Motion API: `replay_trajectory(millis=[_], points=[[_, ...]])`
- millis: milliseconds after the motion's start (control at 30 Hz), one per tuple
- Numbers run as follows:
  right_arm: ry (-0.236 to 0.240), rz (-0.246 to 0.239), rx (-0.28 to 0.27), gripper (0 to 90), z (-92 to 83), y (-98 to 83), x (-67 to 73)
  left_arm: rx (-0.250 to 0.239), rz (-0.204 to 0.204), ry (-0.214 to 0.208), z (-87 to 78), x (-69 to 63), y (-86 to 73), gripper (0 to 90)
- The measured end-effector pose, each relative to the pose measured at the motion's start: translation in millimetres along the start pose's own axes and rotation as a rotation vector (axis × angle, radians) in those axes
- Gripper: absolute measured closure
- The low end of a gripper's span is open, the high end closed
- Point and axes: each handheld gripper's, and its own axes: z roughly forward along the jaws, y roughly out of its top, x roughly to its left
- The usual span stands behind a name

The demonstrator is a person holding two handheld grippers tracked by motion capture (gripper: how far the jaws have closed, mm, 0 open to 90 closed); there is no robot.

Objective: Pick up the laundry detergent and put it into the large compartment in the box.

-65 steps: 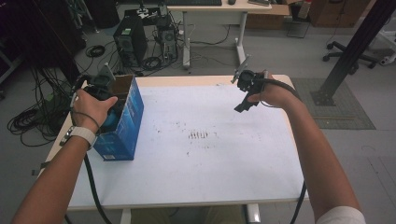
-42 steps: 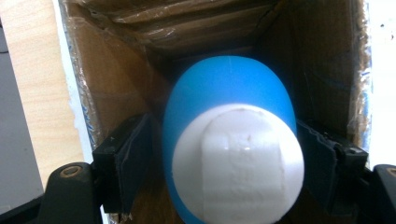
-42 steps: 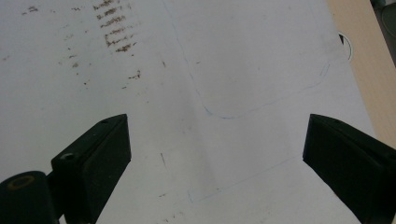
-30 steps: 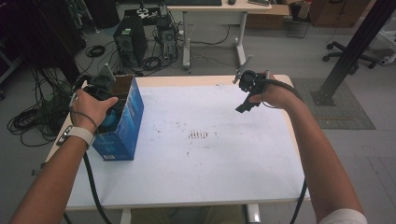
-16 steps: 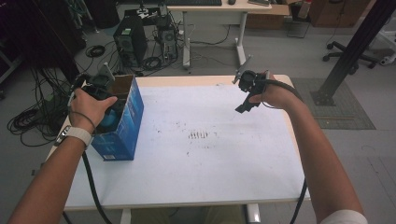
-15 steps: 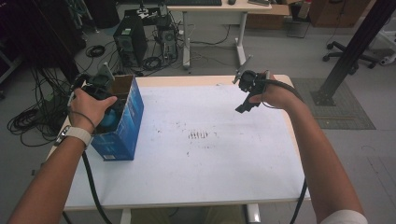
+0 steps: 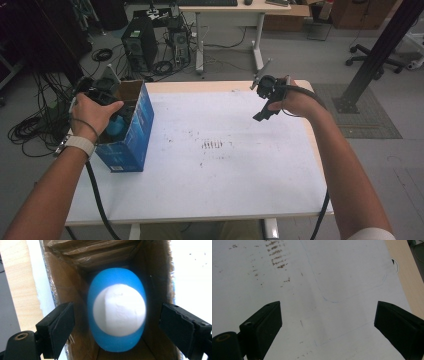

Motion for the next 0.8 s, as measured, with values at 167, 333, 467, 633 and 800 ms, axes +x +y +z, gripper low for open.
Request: replay_trajectory(millis=[167,333,467,633,800], points=[[-0.001,0.001,-0.001,7.8,-2.1,-1.0,0.9,0.000,0.006,-0.011,-5.7,-2.4,0.1,13.3],[-0.002,0.003,-0.002,7.9,-3.9,-1.9,2.1,-0.003,0.011,-0.009,-12.6,-3.1,0.7,12.8],[-0.005,0.006,-0.007,7.9,-5.9,-2.8,2.5,-0.016,0.012,-0.007,-20.6,-2.3,0.4,12.7],[-0.007,0.008,-0.005,7.9,-8.1,-4.5,3.0,-0.019,0.022,-0.004,-30.0,-2.6,-0.5,12.0],[-0.008,0.006,-0.006,7.9,-9.7,-4.2,4.8,-0.025,0.035,-0.005,-39.4,-5.0,-1.2,11.9]])
